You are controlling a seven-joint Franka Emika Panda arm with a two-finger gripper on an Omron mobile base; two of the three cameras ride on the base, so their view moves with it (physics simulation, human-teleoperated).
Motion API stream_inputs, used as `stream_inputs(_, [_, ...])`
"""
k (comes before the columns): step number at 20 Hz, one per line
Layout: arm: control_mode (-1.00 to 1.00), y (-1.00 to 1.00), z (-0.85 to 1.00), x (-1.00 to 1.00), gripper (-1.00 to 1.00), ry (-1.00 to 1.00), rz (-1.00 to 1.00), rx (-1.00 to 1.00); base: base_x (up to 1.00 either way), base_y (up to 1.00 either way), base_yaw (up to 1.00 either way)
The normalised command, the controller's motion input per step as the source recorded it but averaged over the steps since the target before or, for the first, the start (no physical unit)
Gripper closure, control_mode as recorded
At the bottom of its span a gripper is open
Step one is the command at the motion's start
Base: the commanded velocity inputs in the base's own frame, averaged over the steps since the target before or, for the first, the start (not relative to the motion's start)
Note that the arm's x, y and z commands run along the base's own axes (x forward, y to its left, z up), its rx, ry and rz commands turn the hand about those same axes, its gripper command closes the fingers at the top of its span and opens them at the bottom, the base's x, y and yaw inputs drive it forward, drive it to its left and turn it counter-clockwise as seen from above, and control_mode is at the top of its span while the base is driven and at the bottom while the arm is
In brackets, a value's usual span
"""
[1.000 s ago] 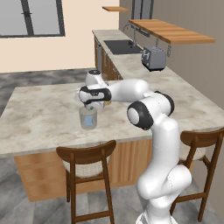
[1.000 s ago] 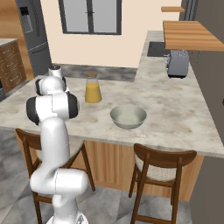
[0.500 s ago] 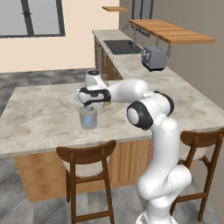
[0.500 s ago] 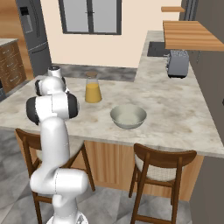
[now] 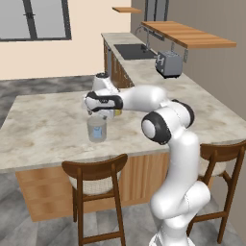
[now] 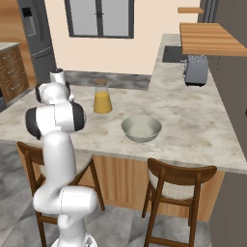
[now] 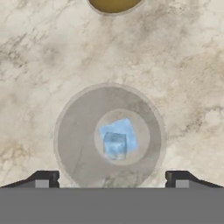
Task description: There are two ice cubes in the ice bowl. Place both ice cubes in the glass cup.
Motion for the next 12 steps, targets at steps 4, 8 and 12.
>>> stream_inputs(4, [-1.0, -0.46, 0.44, -1.0, -1.0, 0.0, 0.02, 0.01, 0.0, 0.0, 0.0])
stream_inputs(8, [-1.0, -0.97, 0.07, -1.0, -1.0, -0.03, 0.11, 0.0, 0.0, 0.0, 0.0])
stream_inputs(12, [-1.0, -1.0, 0.0, -1.0, -1.0, -0.06, 0.14, 0.01, 0.0, 0.0, 0.0])
